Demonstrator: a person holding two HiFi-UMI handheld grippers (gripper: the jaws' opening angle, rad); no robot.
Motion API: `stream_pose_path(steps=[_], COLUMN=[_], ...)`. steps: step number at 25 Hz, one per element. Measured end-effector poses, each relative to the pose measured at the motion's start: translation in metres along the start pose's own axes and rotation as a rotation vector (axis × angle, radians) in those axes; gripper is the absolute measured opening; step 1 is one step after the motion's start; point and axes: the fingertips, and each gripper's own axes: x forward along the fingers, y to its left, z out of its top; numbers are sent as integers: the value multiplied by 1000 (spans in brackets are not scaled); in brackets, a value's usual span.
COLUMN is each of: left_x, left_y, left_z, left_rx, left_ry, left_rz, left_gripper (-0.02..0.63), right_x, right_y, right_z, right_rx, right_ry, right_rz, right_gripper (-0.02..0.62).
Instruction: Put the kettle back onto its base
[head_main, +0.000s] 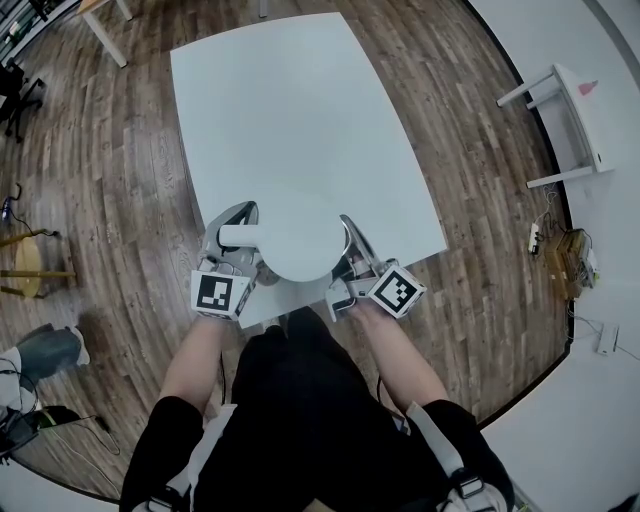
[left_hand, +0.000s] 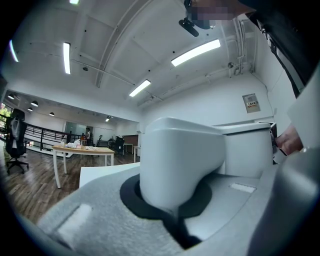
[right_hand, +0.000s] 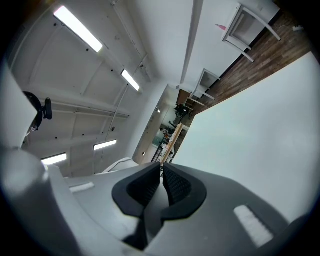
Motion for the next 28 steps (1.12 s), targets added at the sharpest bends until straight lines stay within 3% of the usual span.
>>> stream_pose_path(steps=[16,21,28], left_x=[-6,-13,-49], left_y=[3,13,7], left_z=[-12,-27,-43], left_rx=[46,-13,6], left_ry=[0,88,134], left_rz=[1,30,7], left_gripper=[2,107,138], right_x=[-1,-10,-56], right_y=[-6,-15,-19], right_z=[-8,-13,-35], right_rx=[-19,-24,-99], right_ry=[-40,-59,-72], right_rz=[-7,-48,-55], right_gripper=[25,47,46])
